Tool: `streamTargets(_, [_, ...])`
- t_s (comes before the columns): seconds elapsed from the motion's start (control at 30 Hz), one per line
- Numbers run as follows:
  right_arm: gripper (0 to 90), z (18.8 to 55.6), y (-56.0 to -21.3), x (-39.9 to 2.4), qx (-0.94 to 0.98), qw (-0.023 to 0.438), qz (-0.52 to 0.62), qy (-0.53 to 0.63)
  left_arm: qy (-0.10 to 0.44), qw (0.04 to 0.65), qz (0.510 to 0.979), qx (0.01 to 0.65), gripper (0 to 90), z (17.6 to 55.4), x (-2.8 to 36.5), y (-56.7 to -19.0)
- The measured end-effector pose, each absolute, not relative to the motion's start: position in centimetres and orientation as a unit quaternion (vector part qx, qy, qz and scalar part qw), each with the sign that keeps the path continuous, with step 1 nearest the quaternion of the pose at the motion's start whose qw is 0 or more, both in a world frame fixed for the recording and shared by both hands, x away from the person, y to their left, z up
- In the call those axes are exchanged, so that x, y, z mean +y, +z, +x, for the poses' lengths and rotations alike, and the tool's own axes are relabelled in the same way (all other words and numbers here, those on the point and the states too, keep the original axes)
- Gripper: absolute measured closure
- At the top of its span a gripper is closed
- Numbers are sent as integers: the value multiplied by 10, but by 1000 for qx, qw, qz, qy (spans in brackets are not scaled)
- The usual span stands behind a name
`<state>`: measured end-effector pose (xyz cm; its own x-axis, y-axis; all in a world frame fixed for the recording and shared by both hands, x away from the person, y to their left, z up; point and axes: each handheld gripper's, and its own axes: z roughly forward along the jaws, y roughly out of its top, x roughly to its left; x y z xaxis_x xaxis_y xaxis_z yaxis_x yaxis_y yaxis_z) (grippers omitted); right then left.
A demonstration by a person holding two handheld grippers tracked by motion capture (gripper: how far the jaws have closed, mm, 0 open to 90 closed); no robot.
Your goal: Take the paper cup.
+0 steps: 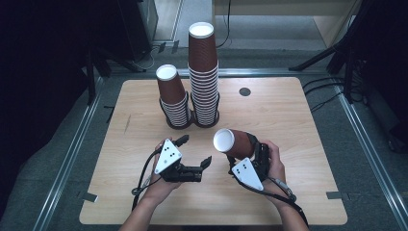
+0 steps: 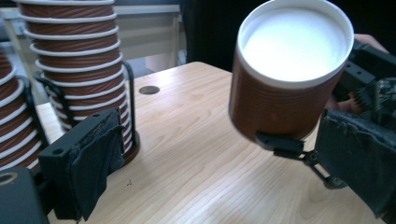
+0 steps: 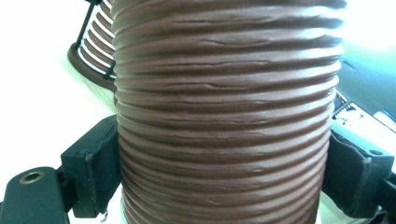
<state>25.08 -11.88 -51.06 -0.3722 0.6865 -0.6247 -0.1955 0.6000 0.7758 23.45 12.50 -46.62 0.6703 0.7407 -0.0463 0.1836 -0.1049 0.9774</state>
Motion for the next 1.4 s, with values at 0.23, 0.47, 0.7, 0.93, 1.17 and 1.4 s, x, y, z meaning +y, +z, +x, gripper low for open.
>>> streamTargets(0.23, [120,248,-514,-116,721,552,137,396,228,585,712,315,22,234,119,-464])
streamTargets(0.47, [120,247,-516,-113,724,562,110,385,224,584,717,309,23,234,114,-463])
streamTargets(0.7, [120,245,-518,-110,727,559,95,387,219,580,722,307,23,235,107,-463])
streamTargets(0.93, [120,243,-522,-107,728,566,75,380,208,579,729,299,23,235,100,-461])
streamTargets(1.17, [120,240,-524,-104,730,565,61,379,204,576,734,297,23,236,97,-462])
streamTargets(1.4, [120,238,-526,-100,734,564,44,376,202,565,744,294,33,236,94,-463])
